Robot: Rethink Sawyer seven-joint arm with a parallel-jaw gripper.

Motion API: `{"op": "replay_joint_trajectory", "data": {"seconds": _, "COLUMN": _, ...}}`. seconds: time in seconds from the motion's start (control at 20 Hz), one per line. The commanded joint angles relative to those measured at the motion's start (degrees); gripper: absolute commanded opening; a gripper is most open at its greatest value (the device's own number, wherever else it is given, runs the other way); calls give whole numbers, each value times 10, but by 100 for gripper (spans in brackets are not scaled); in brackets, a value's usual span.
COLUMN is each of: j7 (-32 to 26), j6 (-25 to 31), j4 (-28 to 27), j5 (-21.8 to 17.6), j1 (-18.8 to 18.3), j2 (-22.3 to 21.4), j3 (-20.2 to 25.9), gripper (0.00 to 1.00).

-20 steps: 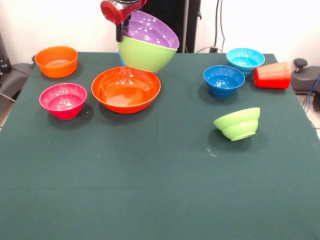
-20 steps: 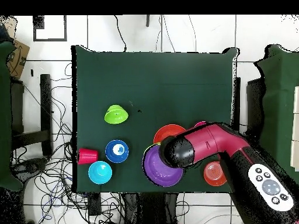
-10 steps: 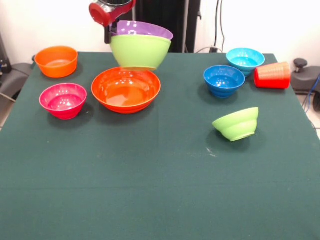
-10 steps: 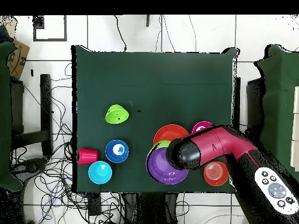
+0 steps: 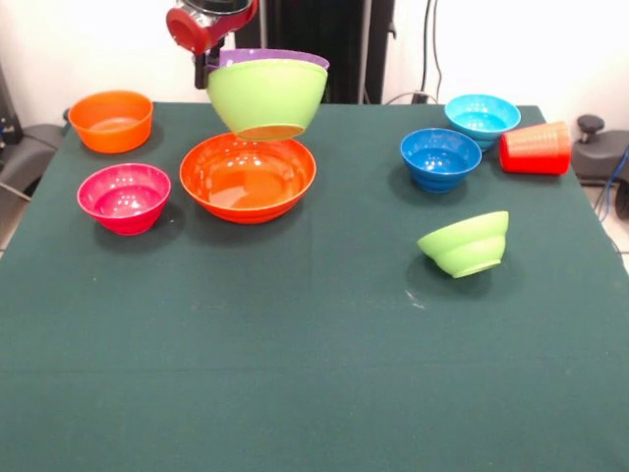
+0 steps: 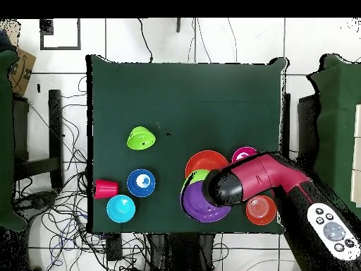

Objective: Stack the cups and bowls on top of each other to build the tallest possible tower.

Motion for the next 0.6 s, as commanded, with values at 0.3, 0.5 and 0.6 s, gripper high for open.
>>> {"op": "replay_joint_trajectory", "data": {"seconds": 0.3, "j7": -154, "j6": 13, "j4": -20, "j5": -84, "j1": 13, "j2": 56, "j3": -27, "gripper": 0}}
{"op": "replay_joint_trajectory", "data": {"seconds": 0.5, "j7": -170, "j6": 42, "j4": -32, "j5": -91, "j1": 17, "j2": 63, "j3": -39, "gripper": 0}}
{"op": "replay_joint_trajectory", "data": {"seconds": 0.6, "j7": -177, "j6": 60, "j4": -35, "j5": -90, "j1": 19, "j2": 63, "j3": -44, "gripper": 0}}
